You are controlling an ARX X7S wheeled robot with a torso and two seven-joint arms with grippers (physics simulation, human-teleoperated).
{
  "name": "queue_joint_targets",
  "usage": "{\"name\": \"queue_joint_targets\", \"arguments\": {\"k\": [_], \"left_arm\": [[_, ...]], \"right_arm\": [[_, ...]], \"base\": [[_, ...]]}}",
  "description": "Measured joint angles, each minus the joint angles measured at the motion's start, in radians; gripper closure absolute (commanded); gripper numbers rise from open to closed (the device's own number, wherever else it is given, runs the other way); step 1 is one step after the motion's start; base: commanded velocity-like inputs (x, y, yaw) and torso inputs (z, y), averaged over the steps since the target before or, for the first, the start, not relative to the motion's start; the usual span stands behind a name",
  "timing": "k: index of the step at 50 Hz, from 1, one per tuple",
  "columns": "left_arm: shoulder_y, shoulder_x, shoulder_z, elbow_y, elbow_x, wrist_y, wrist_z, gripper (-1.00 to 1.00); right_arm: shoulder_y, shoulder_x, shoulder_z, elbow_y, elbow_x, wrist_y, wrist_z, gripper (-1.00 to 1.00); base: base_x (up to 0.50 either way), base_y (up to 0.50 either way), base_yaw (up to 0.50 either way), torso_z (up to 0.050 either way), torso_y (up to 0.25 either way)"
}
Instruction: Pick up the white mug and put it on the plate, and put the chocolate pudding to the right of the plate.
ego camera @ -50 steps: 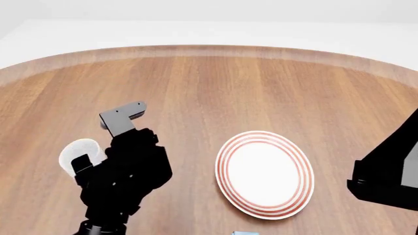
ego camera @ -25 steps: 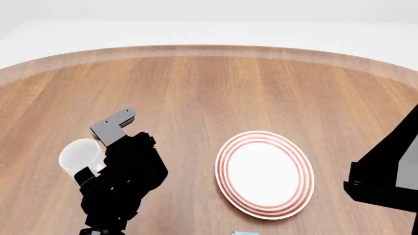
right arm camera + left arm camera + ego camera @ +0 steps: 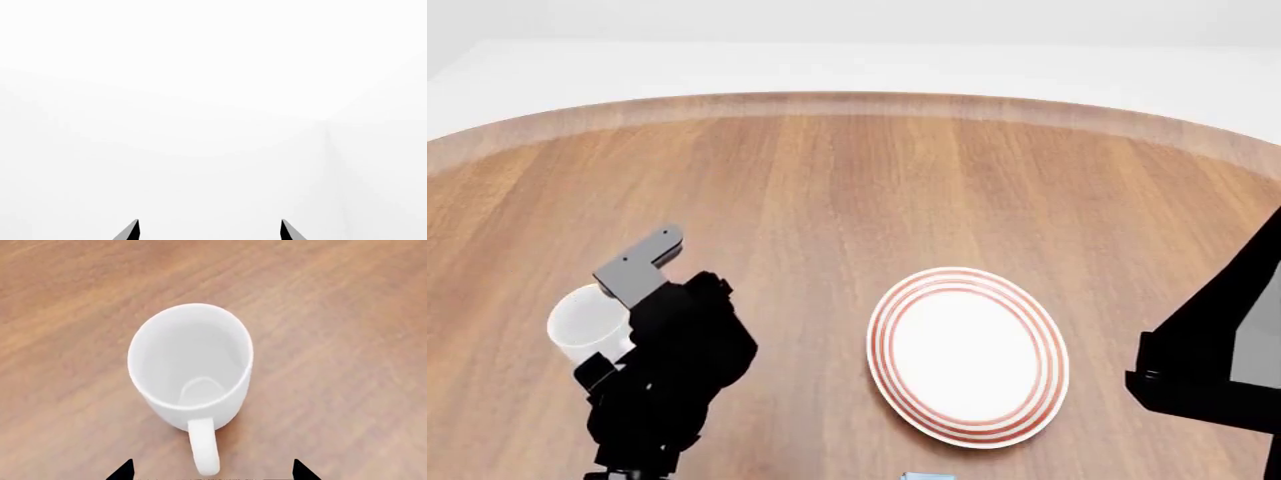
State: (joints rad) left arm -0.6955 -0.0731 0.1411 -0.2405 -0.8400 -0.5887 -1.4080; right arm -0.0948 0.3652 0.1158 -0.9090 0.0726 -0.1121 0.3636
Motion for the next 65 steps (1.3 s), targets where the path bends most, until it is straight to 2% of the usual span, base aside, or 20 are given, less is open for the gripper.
{"name": "queue_joint_targets", "arguments": {"k": [44, 45, 65], "left_arm": [[-0.014, -0.029, 0.023, -0.209, -0.012, 0.129, 0.123, -1.00], [-0.014, -0.029, 0.024, -0.215, -0.012, 0.132, 0.127, 1.00], [-0.023, -0.048, 0.069, -0.215, 0.002, 0.132, 0.150, 1.00]], "right_arm": [[-0.007, 0.011, -0.015, 0.014, 0.002, -0.016, 0.011, -1.00], [-0.007, 0.011, -0.015, 0.014, 0.002, -0.017, 0.012, -1.00], [-0.007, 0.017, -0.024, 0.019, 0.003, -0.014, 0.016, -1.00]], "base": [[0.00, 0.00, 0.00, 0.000, 0.000], [0.00, 0.00, 0.00, 0.000, 0.000], [0.00, 0.00, 0.00, 0.000, 0.000]]}}
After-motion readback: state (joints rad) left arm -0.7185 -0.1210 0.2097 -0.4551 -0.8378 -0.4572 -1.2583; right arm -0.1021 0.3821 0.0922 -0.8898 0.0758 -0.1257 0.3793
